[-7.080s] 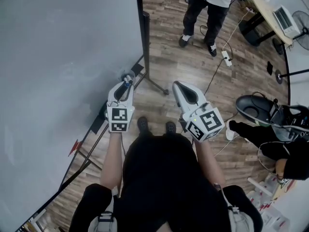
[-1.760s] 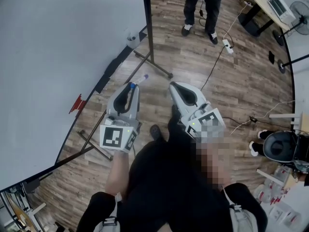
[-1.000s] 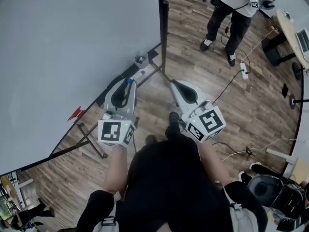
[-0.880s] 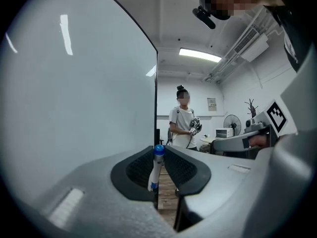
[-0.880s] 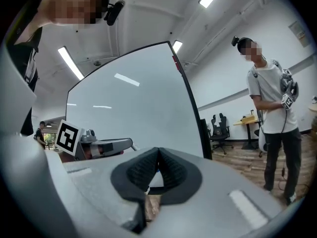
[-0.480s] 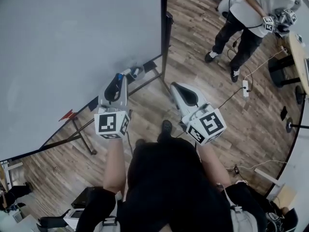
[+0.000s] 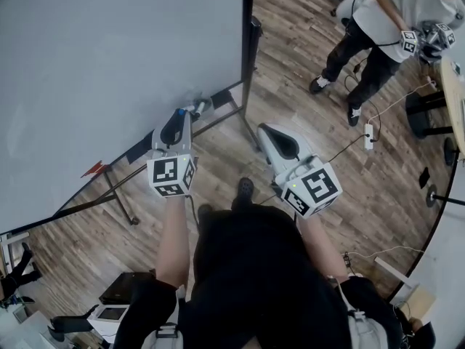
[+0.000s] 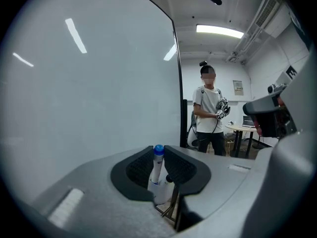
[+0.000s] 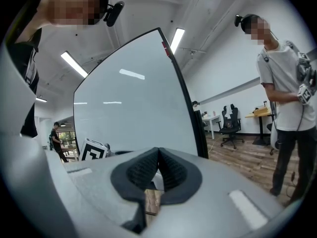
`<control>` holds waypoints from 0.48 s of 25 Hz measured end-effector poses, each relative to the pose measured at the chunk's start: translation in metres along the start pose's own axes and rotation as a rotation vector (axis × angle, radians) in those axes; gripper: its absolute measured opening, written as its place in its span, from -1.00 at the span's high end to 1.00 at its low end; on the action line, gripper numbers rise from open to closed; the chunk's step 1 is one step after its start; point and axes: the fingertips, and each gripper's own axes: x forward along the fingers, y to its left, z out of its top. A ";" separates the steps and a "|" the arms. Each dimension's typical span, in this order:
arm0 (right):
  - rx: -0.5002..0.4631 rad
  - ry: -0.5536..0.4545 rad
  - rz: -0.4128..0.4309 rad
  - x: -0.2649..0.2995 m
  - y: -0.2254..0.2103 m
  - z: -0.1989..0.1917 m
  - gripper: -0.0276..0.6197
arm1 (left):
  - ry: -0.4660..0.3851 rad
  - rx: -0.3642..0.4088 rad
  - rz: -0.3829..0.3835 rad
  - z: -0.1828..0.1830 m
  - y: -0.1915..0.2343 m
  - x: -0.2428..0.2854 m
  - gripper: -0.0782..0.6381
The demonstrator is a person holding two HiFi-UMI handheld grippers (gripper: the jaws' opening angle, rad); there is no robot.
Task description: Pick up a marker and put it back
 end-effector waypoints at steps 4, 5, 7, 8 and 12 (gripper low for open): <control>0.006 0.013 0.007 0.001 -0.001 -0.006 0.91 | 0.028 0.001 0.000 -0.016 -0.002 0.007 0.57; 0.008 0.017 0.009 0.001 -0.001 -0.008 0.91 | 0.035 -0.001 0.002 -0.020 -0.002 0.008 0.57; 0.010 0.022 0.010 0.002 -0.002 -0.010 0.91 | 0.047 -0.005 0.005 -0.027 -0.003 0.010 0.57; 0.009 0.022 0.009 0.002 -0.003 -0.010 0.91 | 0.054 -0.003 0.005 -0.030 -0.004 0.012 0.57; 0.003 0.021 0.008 0.002 -0.002 -0.007 0.91 | 0.077 0.004 0.002 -0.041 -0.008 0.014 0.56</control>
